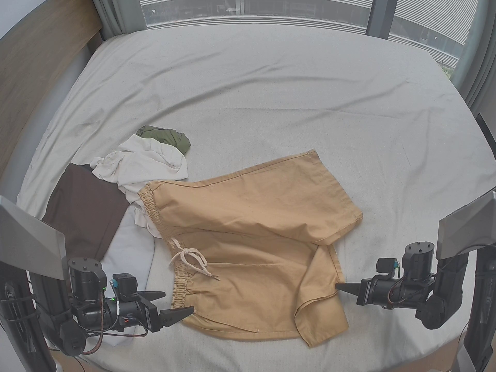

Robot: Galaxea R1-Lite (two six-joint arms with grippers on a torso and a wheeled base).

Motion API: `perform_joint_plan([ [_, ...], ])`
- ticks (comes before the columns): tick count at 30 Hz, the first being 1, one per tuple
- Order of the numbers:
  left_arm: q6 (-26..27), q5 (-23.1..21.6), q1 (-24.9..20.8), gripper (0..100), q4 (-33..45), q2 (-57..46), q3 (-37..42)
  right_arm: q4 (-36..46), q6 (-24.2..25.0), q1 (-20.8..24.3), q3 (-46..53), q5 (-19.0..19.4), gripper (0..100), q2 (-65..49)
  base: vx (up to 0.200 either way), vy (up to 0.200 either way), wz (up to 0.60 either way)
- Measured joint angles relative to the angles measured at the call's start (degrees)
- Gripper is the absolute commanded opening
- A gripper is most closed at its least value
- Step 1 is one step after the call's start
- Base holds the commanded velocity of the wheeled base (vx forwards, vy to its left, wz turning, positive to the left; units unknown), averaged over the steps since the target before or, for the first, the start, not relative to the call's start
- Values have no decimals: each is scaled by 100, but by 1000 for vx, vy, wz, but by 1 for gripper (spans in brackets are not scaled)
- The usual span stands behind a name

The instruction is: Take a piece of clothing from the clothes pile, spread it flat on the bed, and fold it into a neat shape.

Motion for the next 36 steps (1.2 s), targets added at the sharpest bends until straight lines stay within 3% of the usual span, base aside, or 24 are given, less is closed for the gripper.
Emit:
perform_joint_plan([
  [15, -5, -2, -74, 100, 6, 33, 0, 1, -54, -1196, -444, 82, 0, -540, 0, 0, 0],
  [24, -13, -2, -132, 100, 6, 91, 0, 6, -71, -1523, -689, 87, 0, -461, 0, 0, 0],
  [33, -9, 0, -154, 100, 6, 185, 0, 4, -84, -1569, -848, 90, 0, -319, 0, 0, 0],
  [34, -9, 0, -156, 100, 6, 196, 0, 6, -98, -1569, -859, 90, 100, -312, 0, 0, 0],
  [36, -9, 0, -156, 100, 6, 215, 0, 1, -123, -1581, -874, 89, 100, -301, 0, 0, 0],
])
